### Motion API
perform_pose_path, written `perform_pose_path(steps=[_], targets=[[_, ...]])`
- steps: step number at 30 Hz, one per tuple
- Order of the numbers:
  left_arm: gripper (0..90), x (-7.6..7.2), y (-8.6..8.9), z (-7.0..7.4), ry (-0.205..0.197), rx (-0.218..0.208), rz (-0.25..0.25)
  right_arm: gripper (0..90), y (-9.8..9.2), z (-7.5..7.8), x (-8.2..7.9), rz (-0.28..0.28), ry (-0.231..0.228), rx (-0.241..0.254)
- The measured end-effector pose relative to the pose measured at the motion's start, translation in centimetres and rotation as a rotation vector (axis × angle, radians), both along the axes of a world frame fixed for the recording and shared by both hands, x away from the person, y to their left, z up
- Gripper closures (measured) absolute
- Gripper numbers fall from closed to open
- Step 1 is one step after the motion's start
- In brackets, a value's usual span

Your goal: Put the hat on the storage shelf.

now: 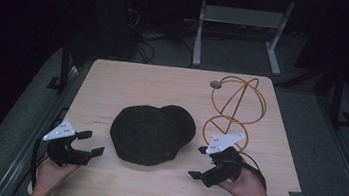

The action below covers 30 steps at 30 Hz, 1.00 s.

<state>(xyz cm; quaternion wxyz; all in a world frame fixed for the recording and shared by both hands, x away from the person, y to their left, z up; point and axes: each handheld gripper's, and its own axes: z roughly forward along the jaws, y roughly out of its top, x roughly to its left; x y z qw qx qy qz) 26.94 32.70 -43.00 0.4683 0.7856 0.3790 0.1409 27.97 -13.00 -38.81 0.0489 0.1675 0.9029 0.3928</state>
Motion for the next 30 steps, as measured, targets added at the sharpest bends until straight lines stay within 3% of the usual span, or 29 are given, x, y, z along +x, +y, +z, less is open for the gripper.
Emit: perform_pose_path(steps=[15, 30], targets=[[15.9, 0.1, 0.0, 0.1, 0.002, -0.01, -0.003, 22.7, 6.8, 1.0, 2.9, 0.132, -0.022, -0.068], [16.4, 0.3, 0.0, -0.1, 0.018, -0.01, -0.007, 38.2, 11.4, 1.1, 4.3, 0.185, -0.028, -0.118]])
